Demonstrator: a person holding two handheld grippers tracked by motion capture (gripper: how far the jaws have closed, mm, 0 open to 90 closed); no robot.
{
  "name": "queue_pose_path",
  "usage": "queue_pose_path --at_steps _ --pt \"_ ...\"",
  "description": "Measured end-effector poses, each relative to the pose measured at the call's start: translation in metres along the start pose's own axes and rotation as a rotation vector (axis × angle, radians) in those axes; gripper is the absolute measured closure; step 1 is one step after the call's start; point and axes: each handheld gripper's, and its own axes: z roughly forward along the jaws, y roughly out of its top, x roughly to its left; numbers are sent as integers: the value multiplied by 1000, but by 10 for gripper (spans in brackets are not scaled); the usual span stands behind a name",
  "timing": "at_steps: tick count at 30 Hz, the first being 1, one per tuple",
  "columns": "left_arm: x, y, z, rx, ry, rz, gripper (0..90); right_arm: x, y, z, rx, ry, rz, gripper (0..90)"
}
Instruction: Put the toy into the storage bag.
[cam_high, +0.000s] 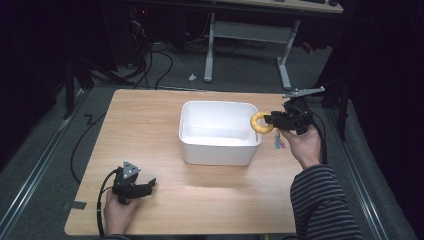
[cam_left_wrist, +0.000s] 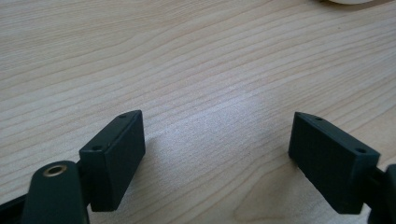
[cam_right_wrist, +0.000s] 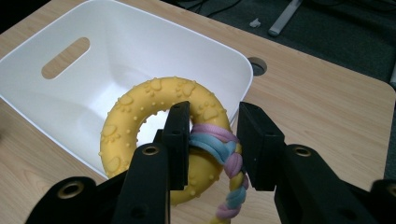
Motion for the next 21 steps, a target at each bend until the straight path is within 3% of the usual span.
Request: queue_pose_path --at_steps 21 --pt "0 0 0 0 0 0 190 16 19 16 -3 27 -29 659"
